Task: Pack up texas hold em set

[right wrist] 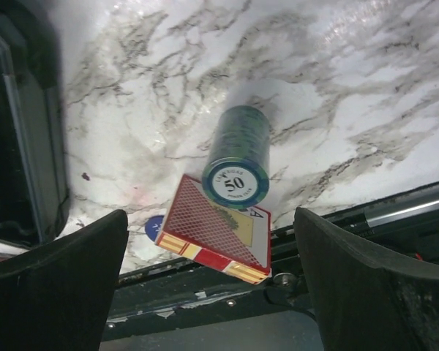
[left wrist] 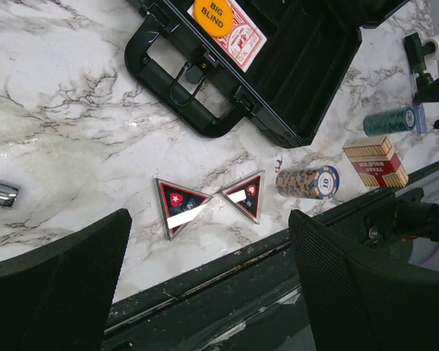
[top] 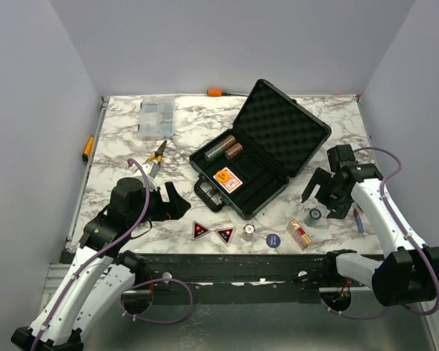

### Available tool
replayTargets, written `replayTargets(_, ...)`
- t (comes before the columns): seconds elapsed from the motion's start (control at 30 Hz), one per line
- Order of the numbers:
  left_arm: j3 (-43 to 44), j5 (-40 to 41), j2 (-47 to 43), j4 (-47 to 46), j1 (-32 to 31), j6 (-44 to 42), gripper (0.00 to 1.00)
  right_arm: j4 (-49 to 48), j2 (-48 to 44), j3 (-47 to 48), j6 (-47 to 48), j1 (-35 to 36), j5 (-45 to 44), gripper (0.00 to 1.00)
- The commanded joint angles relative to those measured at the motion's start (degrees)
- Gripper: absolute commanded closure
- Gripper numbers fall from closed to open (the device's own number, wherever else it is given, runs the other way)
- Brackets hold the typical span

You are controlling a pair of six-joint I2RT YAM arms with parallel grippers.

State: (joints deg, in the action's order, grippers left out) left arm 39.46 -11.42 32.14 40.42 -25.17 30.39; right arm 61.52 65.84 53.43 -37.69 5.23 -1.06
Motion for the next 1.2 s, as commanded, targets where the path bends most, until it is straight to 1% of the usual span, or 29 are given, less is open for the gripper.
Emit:
replayTargets(0.0,-0.4,1.2,-0.7,-0.3,-0.2,-0.1,0.12,2.2,0.3,-2.1,-2.5,0.1,-3.7,0.03)
replayTargets(0.43,-0.4,1.8,-1.4,-0.2,-0.4,0.2,0.14,1.1,1.6,-5.3,-4.7,0.1,-4.5,0.14)
replayTargets(0.7,-0.4,3.4,-2.4,0.2,-1.0,0.5,0.14,-3.0,5.3,-7.1,-5.8,0.1,-3.0,0.21)
replayTargets(0.87,-0.3,4.3,-2.6,0.4,-1.0,0.7,0.15,-5.4,7.6,-6.3,-5.9,0.1,-4.4,0.33)
replayTargets(1.07,-0.3,5.1,-2.8,0.5,-1.1,1.1,0.15,-5.8,10.1,-5.6,-5.4,0.1,-5.7,0.37)
replayTargets(1.13,-0.4,5.3,-2.9,0.6,-1.1,1.2,0.15,-5.8,10.4,-5.7,-5.1,0.1,-6.0,0.42)
replayTargets(1.17,-0.4,5.4,-2.9,0.6,-1.1,1.2,0.15,-5.8,10.5,-5.6,-5.0,0.1,-6.0,0.47)
